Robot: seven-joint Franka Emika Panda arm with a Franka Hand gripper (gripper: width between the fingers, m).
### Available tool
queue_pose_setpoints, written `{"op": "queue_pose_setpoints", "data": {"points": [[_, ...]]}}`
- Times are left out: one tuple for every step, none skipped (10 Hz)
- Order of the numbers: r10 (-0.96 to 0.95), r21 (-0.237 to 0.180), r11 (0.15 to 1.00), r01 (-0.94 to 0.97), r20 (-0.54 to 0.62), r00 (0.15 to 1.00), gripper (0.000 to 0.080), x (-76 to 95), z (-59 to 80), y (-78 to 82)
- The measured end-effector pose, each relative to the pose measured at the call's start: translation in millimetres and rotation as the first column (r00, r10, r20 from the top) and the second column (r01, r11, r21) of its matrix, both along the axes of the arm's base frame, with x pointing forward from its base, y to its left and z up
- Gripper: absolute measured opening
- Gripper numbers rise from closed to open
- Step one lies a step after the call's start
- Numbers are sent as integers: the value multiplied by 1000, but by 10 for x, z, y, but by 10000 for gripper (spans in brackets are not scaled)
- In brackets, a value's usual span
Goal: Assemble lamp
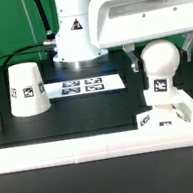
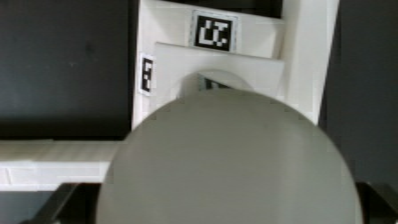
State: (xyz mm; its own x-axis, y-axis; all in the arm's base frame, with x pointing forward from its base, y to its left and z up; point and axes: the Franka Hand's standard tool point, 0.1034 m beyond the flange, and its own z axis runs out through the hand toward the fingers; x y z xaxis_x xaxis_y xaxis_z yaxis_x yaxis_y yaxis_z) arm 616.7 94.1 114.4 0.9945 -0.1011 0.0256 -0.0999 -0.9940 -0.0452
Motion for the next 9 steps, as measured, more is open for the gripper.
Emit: {"op": "queue_pose_setpoints", "data": {"points": [[-96, 0, 995, 96, -5, 995, 579, 2, 7, -27], [-179, 0, 984, 179, -11, 984, 579, -2, 10, -50], [-213, 0, 977, 213, -12, 977, 579, 0, 13, -60], [-243, -1, 970, 243, -12, 970, 579, 3, 12, -73], [-239, -1, 971, 239, -12, 971, 651, 2, 6, -70], [-237, -1, 971, 237, -12, 971, 685, 2, 8, -70], [-226, -1, 974, 226, -12, 974, 695, 1, 24, -69], [-224, -1, 975, 224, -16, 975, 695, -8, 59, -73], [-226, 0, 974, 226, -13, 974, 699, -6, 114, -92]]}}
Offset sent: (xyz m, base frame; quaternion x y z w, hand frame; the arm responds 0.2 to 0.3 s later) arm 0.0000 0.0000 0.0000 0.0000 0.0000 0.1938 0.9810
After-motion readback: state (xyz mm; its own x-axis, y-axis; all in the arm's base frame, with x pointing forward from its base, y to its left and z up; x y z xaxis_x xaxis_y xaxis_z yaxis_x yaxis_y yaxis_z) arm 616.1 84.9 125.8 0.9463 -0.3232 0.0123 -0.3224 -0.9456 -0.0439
